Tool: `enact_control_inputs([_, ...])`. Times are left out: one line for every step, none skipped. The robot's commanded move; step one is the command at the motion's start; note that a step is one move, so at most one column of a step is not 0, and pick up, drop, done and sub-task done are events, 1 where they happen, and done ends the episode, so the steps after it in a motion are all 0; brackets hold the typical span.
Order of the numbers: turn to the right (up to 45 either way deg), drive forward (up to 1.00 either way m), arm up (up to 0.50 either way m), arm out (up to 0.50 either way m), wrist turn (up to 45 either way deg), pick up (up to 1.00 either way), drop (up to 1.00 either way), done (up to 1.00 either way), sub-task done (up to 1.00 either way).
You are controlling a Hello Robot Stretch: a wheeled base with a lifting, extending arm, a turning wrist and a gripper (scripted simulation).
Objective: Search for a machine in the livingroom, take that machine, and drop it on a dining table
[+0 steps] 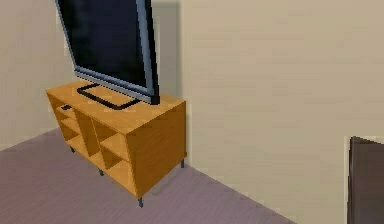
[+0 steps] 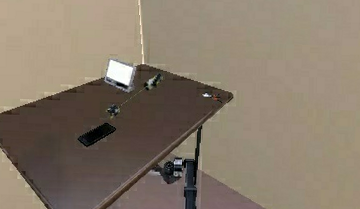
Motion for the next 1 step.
enact_control_inputs([0.0, 0.0, 0.5, 0.0, 0.0, 0.0, 0.0, 0.0, 0.0])
